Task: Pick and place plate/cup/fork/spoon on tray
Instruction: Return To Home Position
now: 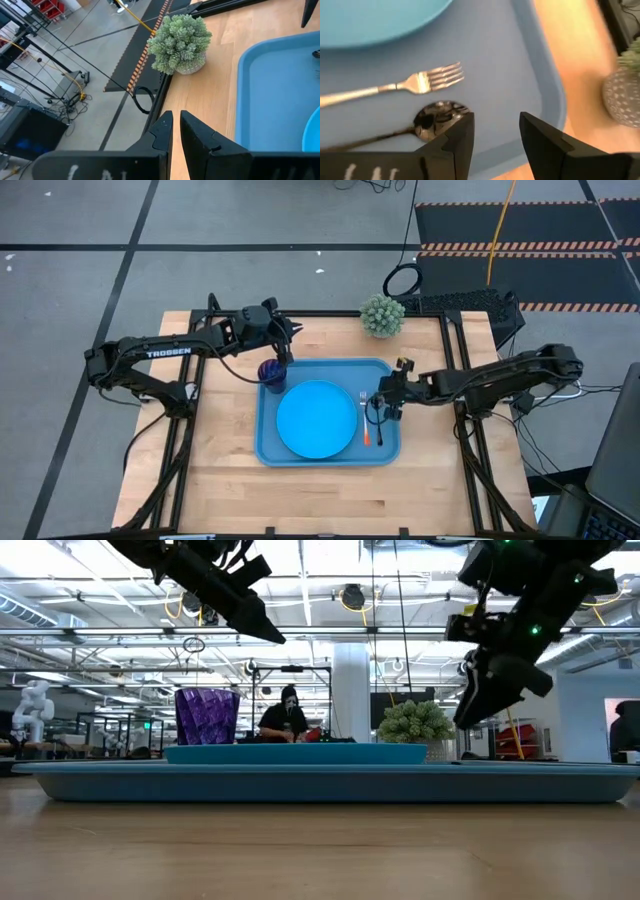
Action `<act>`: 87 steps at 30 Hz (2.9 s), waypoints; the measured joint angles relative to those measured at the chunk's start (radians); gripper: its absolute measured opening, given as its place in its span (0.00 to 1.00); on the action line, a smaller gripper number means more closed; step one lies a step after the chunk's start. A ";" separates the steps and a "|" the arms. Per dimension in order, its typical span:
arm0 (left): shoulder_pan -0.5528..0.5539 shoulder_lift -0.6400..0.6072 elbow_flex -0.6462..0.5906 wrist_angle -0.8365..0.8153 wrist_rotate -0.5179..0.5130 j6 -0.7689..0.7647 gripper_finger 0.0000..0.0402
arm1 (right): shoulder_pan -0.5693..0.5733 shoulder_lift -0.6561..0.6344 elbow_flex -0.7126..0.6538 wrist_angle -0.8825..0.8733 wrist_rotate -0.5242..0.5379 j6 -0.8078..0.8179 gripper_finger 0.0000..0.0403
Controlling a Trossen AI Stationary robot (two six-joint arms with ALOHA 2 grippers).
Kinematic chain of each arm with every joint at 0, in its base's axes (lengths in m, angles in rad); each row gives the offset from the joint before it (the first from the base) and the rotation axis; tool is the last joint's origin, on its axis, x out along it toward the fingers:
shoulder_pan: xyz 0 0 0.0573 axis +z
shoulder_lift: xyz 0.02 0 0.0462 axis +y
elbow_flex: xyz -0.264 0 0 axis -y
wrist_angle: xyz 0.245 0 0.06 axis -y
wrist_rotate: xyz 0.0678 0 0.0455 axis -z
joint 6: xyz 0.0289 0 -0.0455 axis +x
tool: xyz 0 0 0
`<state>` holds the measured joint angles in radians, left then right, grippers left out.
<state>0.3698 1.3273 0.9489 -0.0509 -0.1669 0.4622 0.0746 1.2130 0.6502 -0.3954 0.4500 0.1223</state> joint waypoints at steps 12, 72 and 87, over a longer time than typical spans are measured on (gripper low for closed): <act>-0.016 -0.136 0.000 -0.084 0.091 -0.114 0.09 | -0.003 -0.358 -0.022 0.052 0.078 -0.047 0.37; -0.165 -1.173 -0.939 0.150 0.377 -0.481 0.09 | -0.005 -1.201 -0.633 0.436 -0.321 -0.011 0.37; -0.225 -1.173 -0.939 0.098 0.171 -0.647 0.09 | -0.005 -1.200 -0.635 0.436 -0.320 -0.056 0.37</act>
<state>0.1448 0.1539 0.0097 0.0469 0.0039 -0.1852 0.0692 0.0132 0.0154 0.0406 0.1299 0.0662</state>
